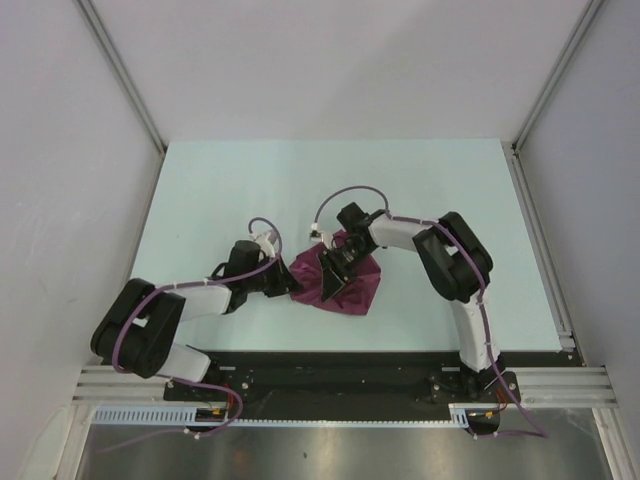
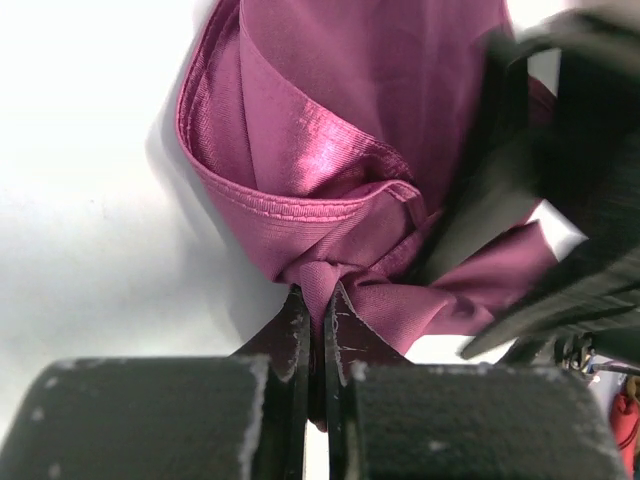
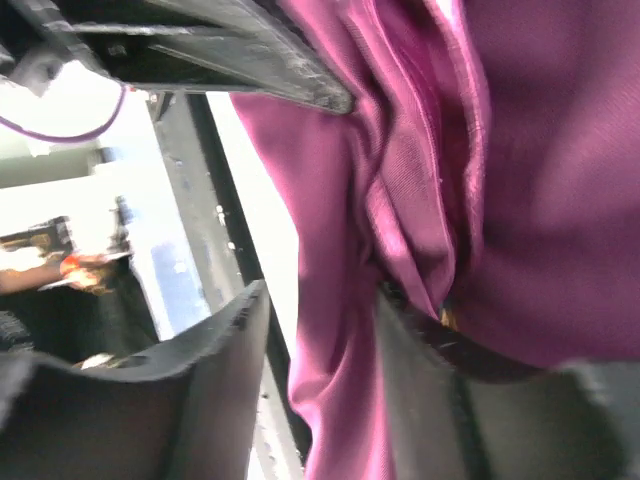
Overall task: Fold the napkin, place the utensils inside, and roll it up
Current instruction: Roll the napkin with the utensil
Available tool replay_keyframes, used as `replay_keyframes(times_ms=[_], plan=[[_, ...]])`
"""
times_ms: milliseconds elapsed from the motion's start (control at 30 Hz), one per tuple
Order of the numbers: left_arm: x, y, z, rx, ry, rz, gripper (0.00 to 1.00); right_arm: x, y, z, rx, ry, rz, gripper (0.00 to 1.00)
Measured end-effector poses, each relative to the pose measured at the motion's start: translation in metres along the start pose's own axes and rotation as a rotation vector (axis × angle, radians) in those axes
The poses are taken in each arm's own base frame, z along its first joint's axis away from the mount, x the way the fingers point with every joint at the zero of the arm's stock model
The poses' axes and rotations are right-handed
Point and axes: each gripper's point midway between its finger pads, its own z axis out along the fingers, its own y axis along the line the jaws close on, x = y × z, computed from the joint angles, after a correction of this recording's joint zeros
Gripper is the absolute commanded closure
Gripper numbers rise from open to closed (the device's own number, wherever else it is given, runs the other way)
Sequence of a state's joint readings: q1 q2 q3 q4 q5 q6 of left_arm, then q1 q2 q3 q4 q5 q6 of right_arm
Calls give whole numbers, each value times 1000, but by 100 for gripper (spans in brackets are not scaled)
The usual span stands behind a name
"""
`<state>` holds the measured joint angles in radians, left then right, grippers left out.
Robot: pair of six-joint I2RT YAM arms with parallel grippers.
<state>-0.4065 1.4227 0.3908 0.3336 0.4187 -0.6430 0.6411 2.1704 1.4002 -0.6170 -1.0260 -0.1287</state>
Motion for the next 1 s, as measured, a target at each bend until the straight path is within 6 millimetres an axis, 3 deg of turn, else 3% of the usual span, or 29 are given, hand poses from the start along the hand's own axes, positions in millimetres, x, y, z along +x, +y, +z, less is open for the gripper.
replay_keyframes(times_ms=[100,267,333,467,600,700,767,1000], plan=[[-2,2,1,-29,22,3,100,-11,9,-18,100,-53,-78,30],[-4,4,5,-58,57,7,100,-16,33,-54,322,-184,-240,23],[-4,4,6,-64,70,3,100,-12,41,-59,417,-226,-316,21],[-4,4,8,-66,89,3,100,14,48,-42,563,-220,-430,21],[-4,4,9,-64,99,4,100,34,30,-29,704,-179,-483,21],[-4,4,9,-65,102,3,100,36,22,-30,769,-175,-502,23],[-4,4,9,-66,103,3,100,30,19,-32,798,-191,-512,27],[-4,4,9,-66,103,3,100,34,-5,-21,793,-129,-482,67]])
